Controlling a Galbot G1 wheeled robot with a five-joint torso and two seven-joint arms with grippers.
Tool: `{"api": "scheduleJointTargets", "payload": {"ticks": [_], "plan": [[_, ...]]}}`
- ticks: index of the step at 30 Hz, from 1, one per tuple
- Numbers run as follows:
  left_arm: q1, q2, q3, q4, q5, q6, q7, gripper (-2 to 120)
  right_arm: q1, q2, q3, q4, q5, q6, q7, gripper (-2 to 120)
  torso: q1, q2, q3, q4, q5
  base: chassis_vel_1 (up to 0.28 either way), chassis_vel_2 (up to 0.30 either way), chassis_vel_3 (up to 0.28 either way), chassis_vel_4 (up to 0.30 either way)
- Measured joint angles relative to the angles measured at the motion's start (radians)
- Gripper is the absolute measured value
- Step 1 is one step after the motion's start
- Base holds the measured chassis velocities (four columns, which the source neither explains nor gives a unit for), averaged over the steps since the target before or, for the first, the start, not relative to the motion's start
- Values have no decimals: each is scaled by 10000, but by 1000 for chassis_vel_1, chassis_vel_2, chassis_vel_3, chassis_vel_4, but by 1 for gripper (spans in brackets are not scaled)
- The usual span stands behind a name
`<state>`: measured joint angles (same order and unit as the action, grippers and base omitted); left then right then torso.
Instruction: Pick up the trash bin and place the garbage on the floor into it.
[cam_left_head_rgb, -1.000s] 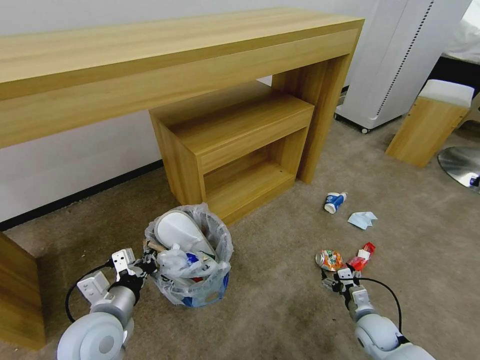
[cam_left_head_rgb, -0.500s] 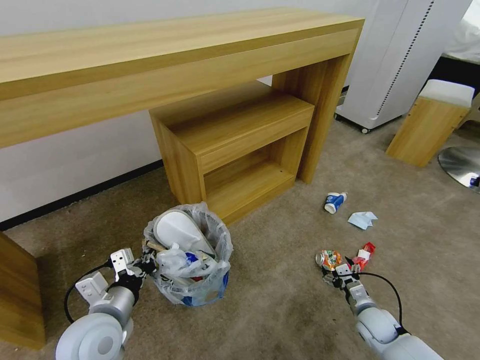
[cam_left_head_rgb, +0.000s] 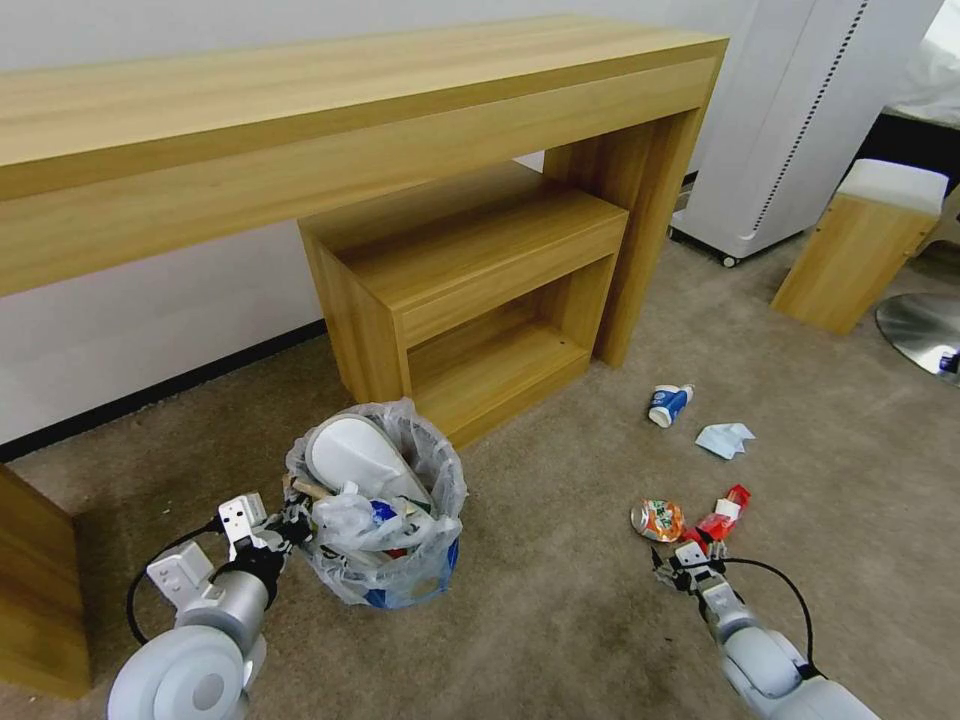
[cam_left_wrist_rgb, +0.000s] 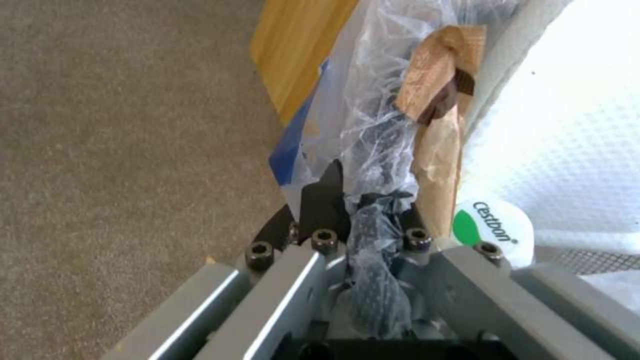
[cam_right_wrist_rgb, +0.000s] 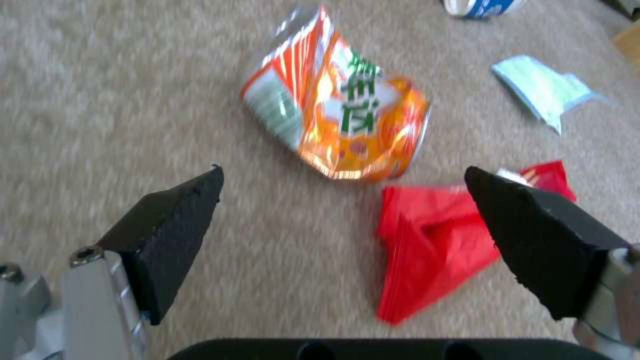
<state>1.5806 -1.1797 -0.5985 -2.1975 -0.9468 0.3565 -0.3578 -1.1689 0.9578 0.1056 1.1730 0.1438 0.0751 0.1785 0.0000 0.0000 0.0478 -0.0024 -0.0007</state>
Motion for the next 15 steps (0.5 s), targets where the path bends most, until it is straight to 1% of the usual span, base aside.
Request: {"api": "scheduleJointTargets", "payload": {"ticks": [5,15], "plan": [[1,-4,-6,1,-2,0,-1,1,-6,8,44,-125,-60,64,-32,92,0,0,0,1,0,0,0,0,0],[108,-4,-85,-67,-11,-23,3,1,479,77,-122,-457,-93,66,-66,92,0,0,0,2,-1,0,0,0,0]]}}
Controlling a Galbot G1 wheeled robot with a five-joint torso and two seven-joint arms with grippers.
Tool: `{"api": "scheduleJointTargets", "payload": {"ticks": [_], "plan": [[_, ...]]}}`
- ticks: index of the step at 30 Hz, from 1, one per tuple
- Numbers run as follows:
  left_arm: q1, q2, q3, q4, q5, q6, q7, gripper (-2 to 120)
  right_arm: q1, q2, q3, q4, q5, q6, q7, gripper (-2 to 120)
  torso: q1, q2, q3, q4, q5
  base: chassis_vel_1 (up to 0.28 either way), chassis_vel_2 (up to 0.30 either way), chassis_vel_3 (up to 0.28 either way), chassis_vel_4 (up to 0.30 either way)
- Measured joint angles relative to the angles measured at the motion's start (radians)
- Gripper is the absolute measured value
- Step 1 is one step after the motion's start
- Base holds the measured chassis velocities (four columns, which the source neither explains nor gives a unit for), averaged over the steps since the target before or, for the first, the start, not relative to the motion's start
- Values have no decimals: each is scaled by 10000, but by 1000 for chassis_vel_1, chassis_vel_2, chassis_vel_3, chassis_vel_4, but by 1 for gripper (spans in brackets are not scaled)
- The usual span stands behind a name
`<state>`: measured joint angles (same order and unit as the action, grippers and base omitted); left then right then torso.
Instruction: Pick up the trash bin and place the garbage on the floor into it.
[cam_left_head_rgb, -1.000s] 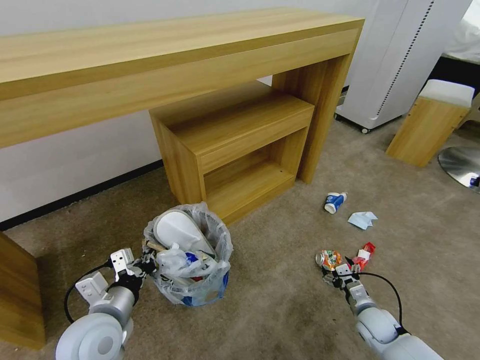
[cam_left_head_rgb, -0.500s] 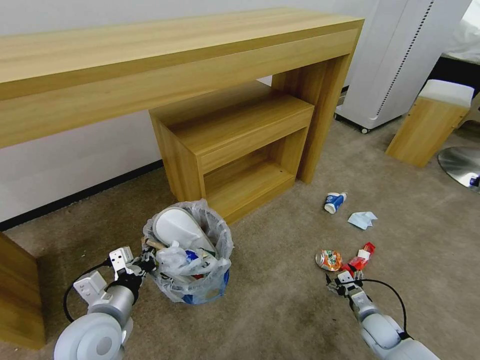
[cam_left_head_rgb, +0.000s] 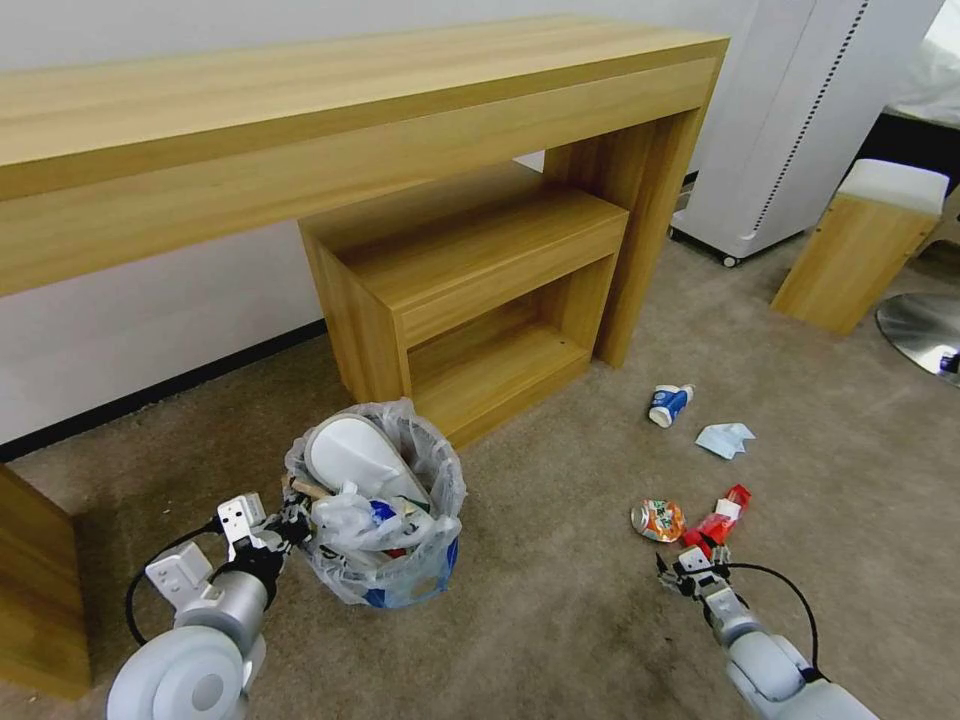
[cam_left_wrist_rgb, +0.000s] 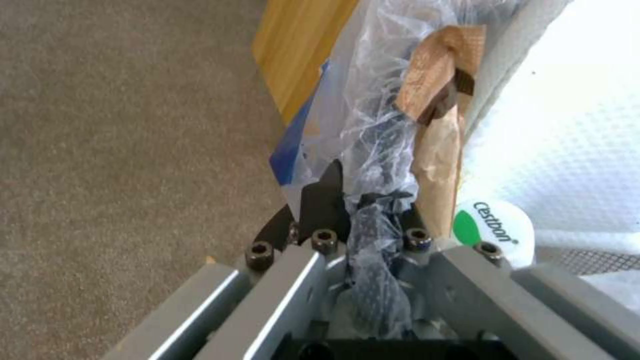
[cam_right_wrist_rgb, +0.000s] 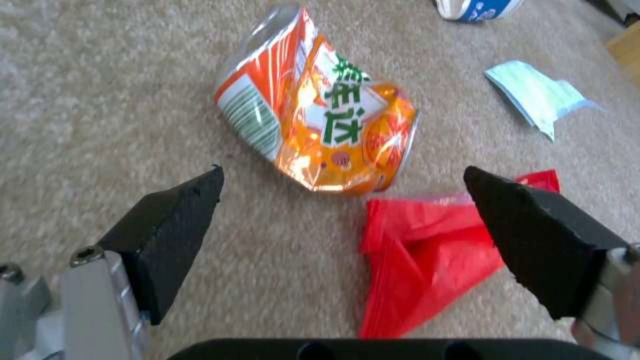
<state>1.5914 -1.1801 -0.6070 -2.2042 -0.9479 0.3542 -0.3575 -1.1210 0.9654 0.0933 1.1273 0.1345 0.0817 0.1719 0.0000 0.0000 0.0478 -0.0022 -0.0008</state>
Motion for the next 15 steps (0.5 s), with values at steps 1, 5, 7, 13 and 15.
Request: {"api": "scheduleJointTargets", "payload": {"ticks": [1,5,7,13,15], "plan": [[19,6,-30,-28,-2,-27,1,1,134,20,-82,-88,-4,5,-1,92,0,0,0,1,0,0,0,0,0],[30,0,-32,-83,-7,-36,4,1,267,39,-167,-163,-17,5,-5,92,1,0,0,1,-1,0,0,0,0],[31,-2,-31,-102,-7,-37,4,1,296,44,-190,-192,-19,5,-8,92,1,0,0,0,0,0,0,0,0],[33,2,-26,-152,-21,-38,0,1,406,49,-244,-432,-67,53,-54,92,1,0,0,0,0,0,0,0,0],[30,-10,-16,-186,-22,-38,-6,1,494,70,-292,-600,-131,122,-78,92,0,0,0,0,-1,0,0,0,0]]}}
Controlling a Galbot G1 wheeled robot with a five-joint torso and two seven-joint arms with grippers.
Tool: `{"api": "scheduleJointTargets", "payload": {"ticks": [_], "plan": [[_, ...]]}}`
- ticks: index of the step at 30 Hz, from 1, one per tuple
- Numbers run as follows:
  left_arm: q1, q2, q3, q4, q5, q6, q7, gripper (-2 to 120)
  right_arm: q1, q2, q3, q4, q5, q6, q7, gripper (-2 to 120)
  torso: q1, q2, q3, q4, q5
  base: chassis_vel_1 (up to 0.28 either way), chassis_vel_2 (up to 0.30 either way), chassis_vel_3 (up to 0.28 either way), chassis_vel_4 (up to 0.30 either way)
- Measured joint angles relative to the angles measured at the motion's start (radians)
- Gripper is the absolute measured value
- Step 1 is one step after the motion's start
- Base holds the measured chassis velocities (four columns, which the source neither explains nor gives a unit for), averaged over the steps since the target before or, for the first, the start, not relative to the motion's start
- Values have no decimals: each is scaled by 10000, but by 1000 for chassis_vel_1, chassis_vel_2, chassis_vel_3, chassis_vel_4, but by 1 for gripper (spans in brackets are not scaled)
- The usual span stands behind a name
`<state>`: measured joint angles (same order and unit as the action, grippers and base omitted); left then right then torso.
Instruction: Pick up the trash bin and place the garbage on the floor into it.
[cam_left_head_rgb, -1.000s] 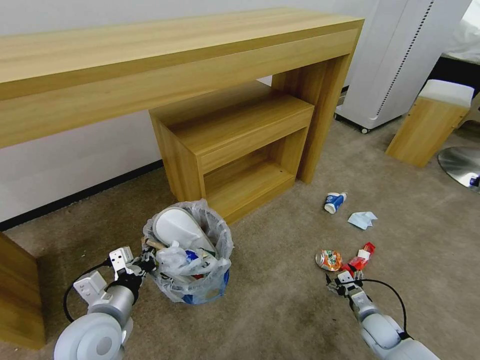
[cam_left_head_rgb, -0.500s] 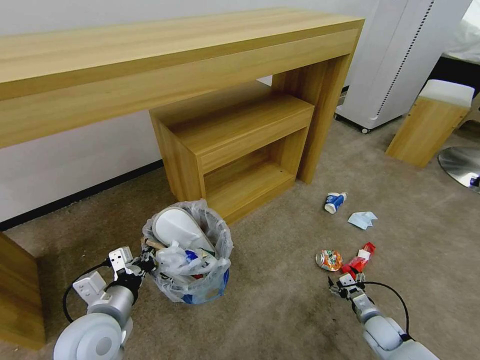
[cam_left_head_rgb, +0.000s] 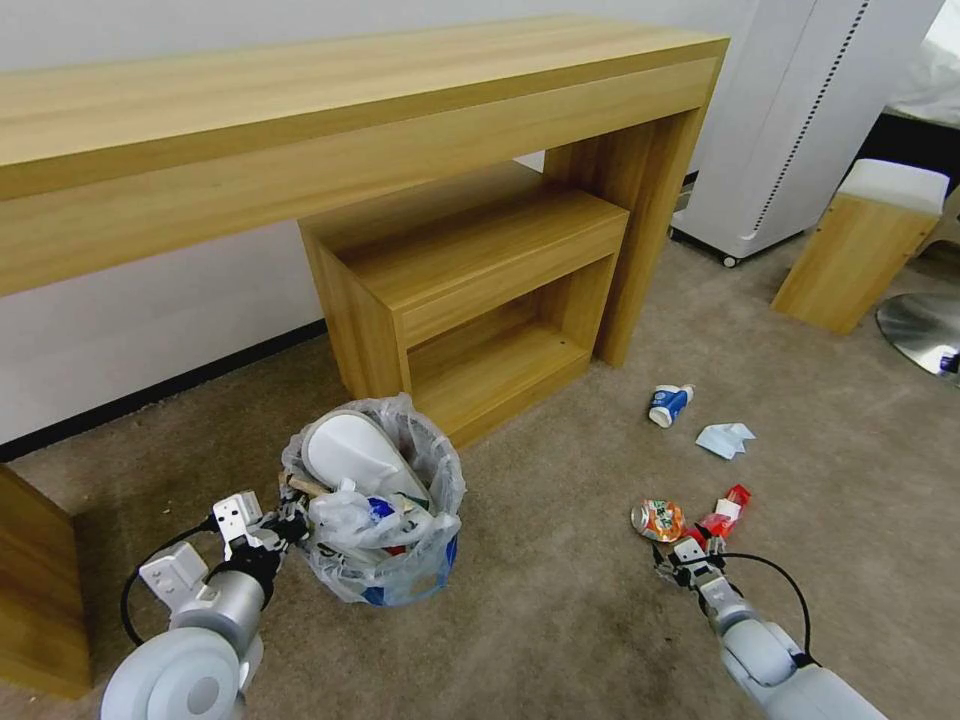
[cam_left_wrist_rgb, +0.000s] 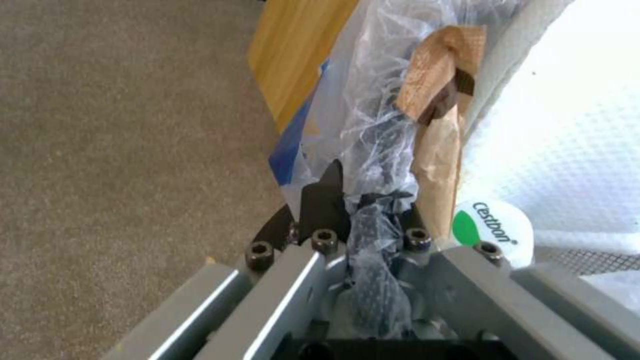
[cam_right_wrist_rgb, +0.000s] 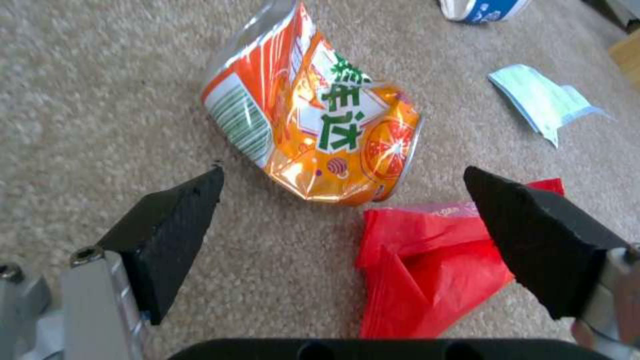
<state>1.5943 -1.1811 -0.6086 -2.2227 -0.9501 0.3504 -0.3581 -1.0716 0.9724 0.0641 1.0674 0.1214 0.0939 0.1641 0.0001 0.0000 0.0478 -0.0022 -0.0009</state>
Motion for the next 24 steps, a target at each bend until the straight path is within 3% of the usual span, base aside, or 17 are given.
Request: {"api": "scheduleJointTargets", "payload": {"ticks": [24], "plan": [[59,-35,-6,-201,-42,36,-48,1,789,369,-163,-1218,-530,413,-158,92,0,0,0,-1,1,0,0,0,0]]}}
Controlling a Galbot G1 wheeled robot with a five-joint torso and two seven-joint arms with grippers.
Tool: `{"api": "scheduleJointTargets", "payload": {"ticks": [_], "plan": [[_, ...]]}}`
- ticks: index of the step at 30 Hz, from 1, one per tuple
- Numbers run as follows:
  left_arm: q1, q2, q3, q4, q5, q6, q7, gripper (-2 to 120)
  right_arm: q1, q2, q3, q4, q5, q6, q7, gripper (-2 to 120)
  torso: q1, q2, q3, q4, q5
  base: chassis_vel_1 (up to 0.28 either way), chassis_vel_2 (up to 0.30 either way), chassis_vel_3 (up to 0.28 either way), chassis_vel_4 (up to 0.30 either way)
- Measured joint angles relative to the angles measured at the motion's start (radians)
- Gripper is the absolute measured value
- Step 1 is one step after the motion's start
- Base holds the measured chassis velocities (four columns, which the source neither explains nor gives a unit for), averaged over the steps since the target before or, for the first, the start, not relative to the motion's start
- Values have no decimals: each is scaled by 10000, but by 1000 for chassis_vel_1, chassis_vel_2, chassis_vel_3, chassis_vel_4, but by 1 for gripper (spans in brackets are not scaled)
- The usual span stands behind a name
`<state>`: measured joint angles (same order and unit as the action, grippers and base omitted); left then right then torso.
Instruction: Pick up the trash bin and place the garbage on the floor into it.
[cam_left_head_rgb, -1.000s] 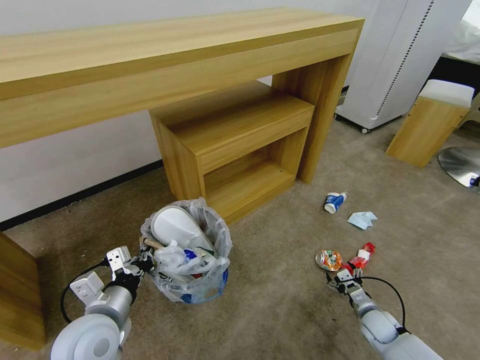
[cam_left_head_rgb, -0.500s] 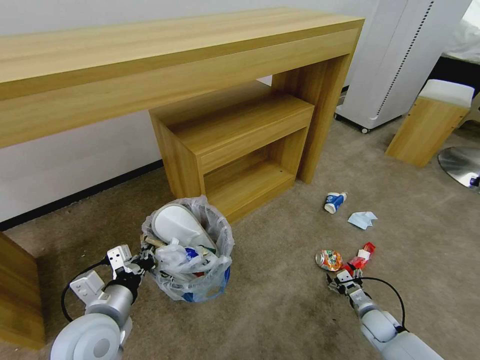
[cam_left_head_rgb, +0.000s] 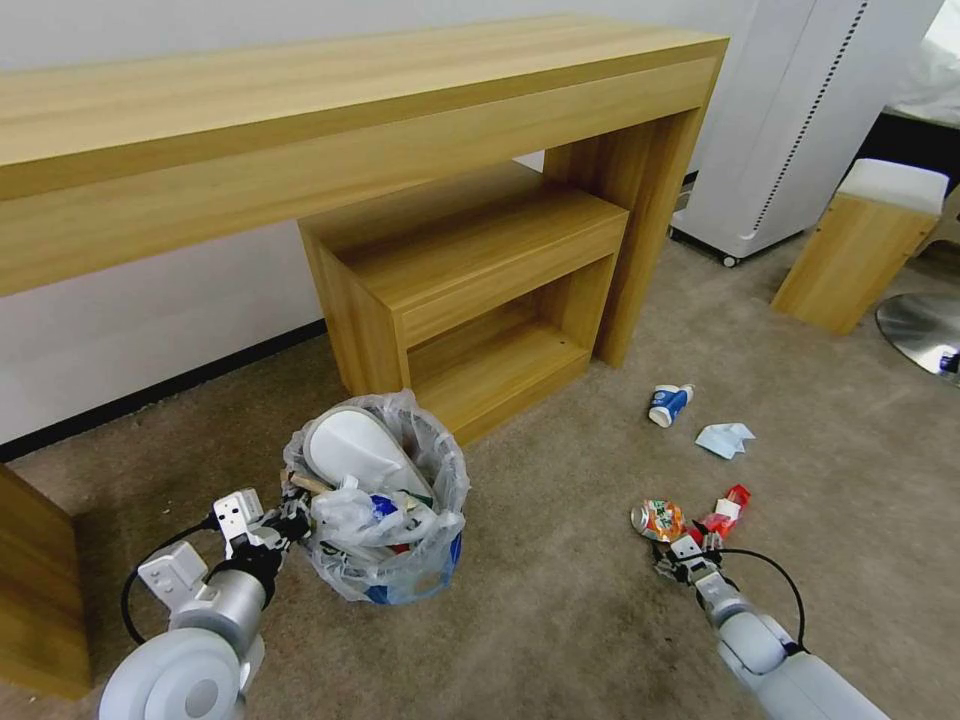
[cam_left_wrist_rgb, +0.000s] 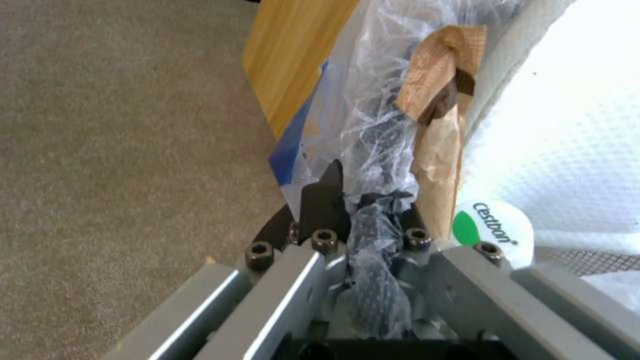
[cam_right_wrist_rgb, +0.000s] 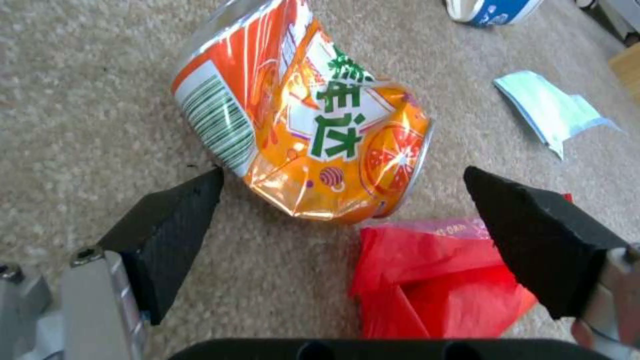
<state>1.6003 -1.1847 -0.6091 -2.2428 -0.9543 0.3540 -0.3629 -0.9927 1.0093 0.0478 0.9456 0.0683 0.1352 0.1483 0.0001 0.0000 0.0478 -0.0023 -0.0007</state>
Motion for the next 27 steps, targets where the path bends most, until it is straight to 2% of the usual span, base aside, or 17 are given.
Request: {"api": "scheduleJointTargets", "payload": {"ticks": [27], "plan": [[-45,-7,10,-35,-62,0,-7,1,704,459,-288,-947,-322,207,-87,92,0,0,-2,0,0,0,0,0,0]]}}
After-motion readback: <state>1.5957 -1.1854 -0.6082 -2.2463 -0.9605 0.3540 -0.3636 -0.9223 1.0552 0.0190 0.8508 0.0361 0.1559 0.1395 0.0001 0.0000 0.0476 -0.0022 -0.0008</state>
